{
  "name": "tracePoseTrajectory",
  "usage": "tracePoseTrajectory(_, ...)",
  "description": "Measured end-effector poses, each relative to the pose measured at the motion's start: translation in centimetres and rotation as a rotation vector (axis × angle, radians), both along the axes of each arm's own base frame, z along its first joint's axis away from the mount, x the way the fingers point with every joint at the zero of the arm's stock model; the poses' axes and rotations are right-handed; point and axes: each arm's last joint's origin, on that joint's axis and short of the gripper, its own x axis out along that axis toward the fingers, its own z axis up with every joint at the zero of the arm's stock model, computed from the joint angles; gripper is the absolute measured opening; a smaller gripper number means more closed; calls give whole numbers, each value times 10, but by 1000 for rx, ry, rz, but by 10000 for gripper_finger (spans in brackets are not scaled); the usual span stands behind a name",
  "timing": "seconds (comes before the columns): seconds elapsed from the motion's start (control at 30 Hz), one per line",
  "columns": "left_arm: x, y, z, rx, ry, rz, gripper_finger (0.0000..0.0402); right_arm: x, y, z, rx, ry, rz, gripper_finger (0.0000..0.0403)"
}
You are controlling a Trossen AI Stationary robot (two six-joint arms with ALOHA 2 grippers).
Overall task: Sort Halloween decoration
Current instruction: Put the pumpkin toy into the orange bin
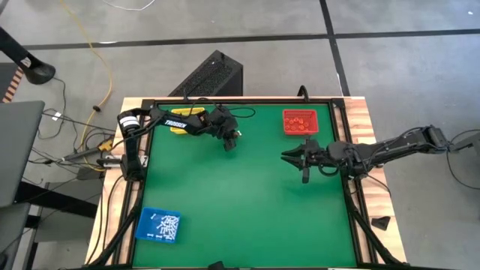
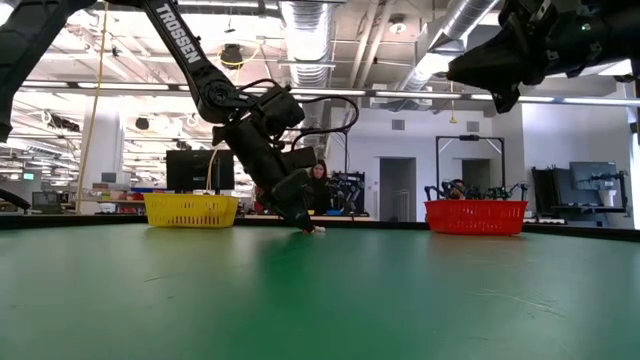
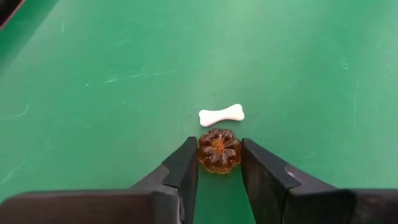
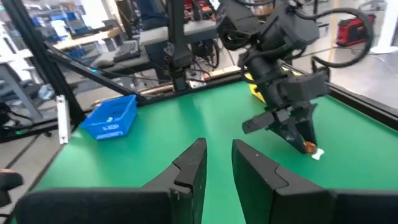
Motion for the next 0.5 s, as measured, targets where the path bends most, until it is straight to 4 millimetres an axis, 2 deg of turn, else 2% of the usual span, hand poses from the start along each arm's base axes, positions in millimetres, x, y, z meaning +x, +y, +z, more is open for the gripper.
tracePoseTrajectory(0.17, 0, 0, 0, 0, 2, 0, 93, 0, 2, 1, 4, -14, 37, 109)
tracePoseTrajectory(0.37, -1, 0, -2, -6, 20, 6, 117, 0, 3, 1, 4, -15, 44, 109)
tracePoseTrajectory(0.5, -3, -2, -3, -24, 39, -8, 105, 0, 3, 2, 4, -16, 44, 109)
